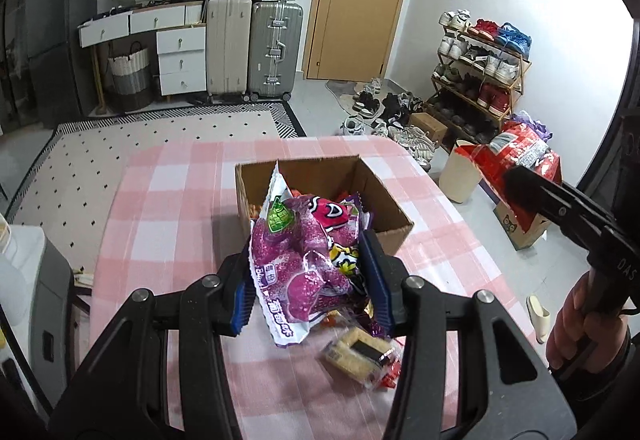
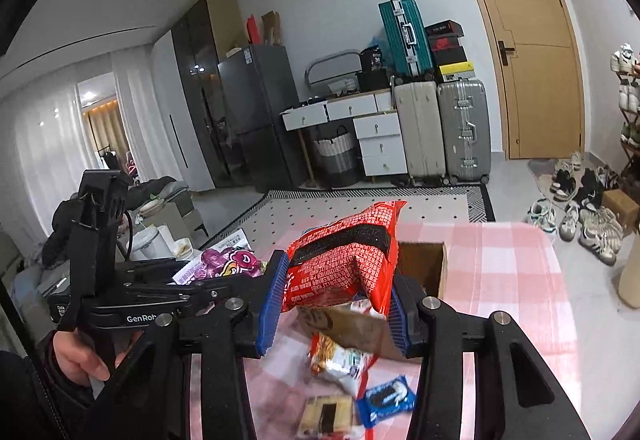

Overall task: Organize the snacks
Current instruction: 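Lift both bags and carry them over the cardboard box, then open both grippers to drop the bags into the box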

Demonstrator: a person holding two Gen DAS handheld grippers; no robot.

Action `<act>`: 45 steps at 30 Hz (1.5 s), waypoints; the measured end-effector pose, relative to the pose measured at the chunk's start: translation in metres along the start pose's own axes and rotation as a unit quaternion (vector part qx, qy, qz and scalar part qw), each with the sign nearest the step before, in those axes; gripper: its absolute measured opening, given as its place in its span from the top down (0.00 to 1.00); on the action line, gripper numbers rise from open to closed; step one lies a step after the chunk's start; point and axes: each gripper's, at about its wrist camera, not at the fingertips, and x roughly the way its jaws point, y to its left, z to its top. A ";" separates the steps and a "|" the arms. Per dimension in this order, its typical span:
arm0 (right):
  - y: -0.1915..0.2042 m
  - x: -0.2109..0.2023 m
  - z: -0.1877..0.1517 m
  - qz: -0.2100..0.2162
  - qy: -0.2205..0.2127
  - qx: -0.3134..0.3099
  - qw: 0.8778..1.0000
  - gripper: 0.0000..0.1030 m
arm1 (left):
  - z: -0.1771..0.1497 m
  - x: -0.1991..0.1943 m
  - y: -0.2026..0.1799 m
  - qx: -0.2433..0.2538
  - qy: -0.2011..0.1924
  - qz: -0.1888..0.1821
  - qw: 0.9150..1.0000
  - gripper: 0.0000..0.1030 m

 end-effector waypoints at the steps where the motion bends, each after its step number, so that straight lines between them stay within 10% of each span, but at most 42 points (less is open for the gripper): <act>1: -0.001 0.001 0.004 0.001 0.000 0.001 1.000 0.56 | 0.004 0.000 0.000 0.001 0.001 0.000 1.000 0.57; 21: -0.010 0.065 0.060 -0.001 0.024 -0.017 1.000 0.56 | 0.080 0.072 -0.007 0.015 0.039 0.014 0.999 0.57; 45: -0.076 0.198 0.034 -0.016 0.112 0.002 0.994 0.56 | 0.087 0.208 0.026 -0.015 0.097 -0.001 0.995 0.57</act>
